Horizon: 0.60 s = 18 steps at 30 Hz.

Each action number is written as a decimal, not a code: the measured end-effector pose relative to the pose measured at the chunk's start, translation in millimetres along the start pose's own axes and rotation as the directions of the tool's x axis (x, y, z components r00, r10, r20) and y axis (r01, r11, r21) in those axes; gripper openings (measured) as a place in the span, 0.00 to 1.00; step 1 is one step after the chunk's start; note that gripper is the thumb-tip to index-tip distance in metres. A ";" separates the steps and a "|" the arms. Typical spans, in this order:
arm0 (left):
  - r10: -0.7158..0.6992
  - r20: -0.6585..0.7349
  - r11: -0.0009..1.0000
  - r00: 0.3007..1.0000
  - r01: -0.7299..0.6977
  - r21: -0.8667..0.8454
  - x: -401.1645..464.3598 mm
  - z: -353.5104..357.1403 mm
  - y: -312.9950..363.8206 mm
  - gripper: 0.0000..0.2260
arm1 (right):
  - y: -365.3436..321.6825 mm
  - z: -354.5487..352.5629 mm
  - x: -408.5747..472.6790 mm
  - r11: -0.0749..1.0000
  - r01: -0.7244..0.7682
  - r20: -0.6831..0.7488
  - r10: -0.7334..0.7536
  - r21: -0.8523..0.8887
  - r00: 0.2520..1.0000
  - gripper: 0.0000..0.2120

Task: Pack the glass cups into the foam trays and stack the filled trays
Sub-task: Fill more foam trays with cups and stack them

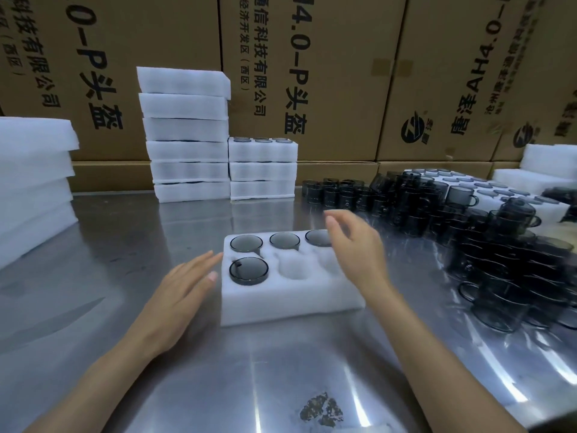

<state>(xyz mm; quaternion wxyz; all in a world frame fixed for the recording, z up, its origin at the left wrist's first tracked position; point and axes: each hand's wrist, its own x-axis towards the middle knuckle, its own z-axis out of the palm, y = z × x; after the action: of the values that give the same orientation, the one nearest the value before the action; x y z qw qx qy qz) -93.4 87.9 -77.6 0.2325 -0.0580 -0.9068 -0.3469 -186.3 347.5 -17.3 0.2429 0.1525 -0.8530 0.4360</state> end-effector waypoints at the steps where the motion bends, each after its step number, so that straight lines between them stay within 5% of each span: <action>1: 0.000 0.014 1.000 1.000 -0.001 0.014 0.4 -0.2 -1.7 0.16 | 12.8 -6.8 6.1 0.988 -0.088 -0.027 0.085 -0.130 0.996 0.16; 4: 0.044 0.039 0.999 0.998 -0.045 0.026 0.9 -0.1 -3.0 0.19 | 48.8 -20.3 15.4 0.760 -0.344 -0.056 0.378 -0.552 0.924 0.24; 7: 0.042 0.040 0.999 0.998 -0.042 -0.013 1.4 0.0 -4.7 0.22 | 65.7 -25.5 23.1 0.582 -0.490 -0.129 0.551 -0.649 0.825 0.29; 18: 0.049 0.055 0.999 0.997 -0.047 -0.025 3.9 0.2 -7.8 0.27 | 100.4 -38.6 35.4 0.427 -0.534 -0.202 0.611 -0.730 0.766 0.31</action>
<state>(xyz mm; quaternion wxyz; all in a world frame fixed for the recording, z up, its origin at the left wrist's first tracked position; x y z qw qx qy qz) -99.0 81.9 -80.6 0.2149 -0.0920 -0.9071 -0.3501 -252.4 434.8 -45.8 0.0805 -0.2409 -0.9630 0.0901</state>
